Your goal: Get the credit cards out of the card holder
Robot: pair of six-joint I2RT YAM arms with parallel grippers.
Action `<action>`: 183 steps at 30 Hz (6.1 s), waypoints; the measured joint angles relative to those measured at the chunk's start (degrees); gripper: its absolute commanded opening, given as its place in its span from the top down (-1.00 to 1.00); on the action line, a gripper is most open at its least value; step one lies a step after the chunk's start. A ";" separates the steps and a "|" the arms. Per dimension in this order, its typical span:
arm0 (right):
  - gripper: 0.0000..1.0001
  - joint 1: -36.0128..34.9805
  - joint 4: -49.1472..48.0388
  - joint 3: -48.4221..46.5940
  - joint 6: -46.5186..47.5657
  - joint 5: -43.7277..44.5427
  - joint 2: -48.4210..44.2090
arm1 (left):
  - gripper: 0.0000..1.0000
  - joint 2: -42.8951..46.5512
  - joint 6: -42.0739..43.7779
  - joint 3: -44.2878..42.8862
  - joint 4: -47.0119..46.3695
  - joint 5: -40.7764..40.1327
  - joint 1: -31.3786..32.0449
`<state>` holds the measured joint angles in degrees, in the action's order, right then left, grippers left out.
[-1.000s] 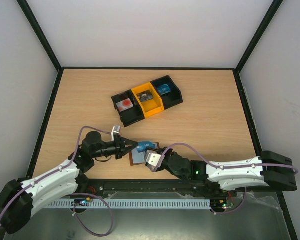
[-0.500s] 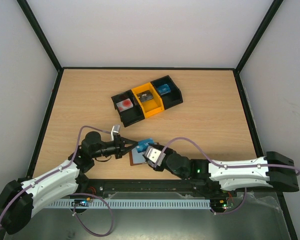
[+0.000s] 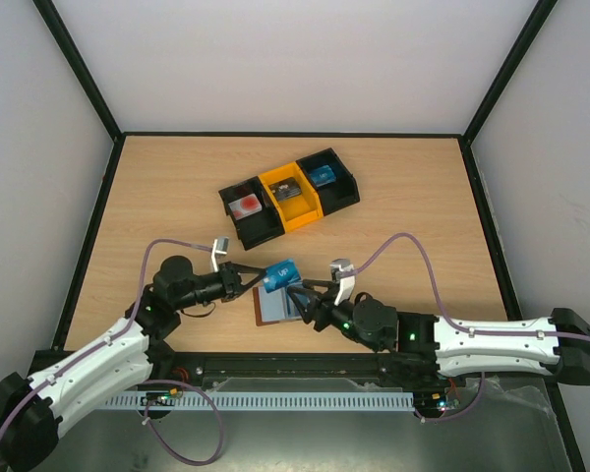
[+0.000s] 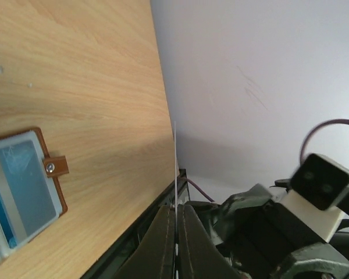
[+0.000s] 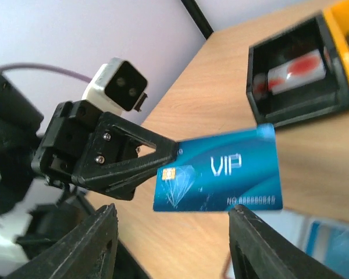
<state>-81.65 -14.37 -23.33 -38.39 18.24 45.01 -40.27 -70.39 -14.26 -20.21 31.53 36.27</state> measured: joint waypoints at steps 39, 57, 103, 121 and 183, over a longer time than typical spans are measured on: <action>0.42 -0.09 -26.53 4.28 -38.91 7.04 8.24 | 0.95 9.51 -4.94 2.78 -10.62 -1.01 -0.24; 0.95 -0.09 -28.63 3.13 -38.56 7.23 11.69 | 0.95 10.75 -7.04 4.87 -12.74 -0.44 -0.24; 0.95 24.79 -14.43 1.16 -15.80 2.19 0.68 | -1.00 9.25 9.60 -3.76 15.21 -9.84 -0.31; 0.95 57.70 -17.70 -11.30 -10.23 -17.70 30.42 | -1.00 0.76 27.19 -16.55 29.57 -13.57 -0.74; 0.29 61.55 -13.18 -51.82 -8.83 -24.11 78.23 | -1.00 -3.65 31.06 -15.74 30.14 -9.86 -2.56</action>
<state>-20.10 -27.55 -75.16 -47.22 -5.87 123.24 -43.92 -39.33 -30.00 9.93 21.67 33.71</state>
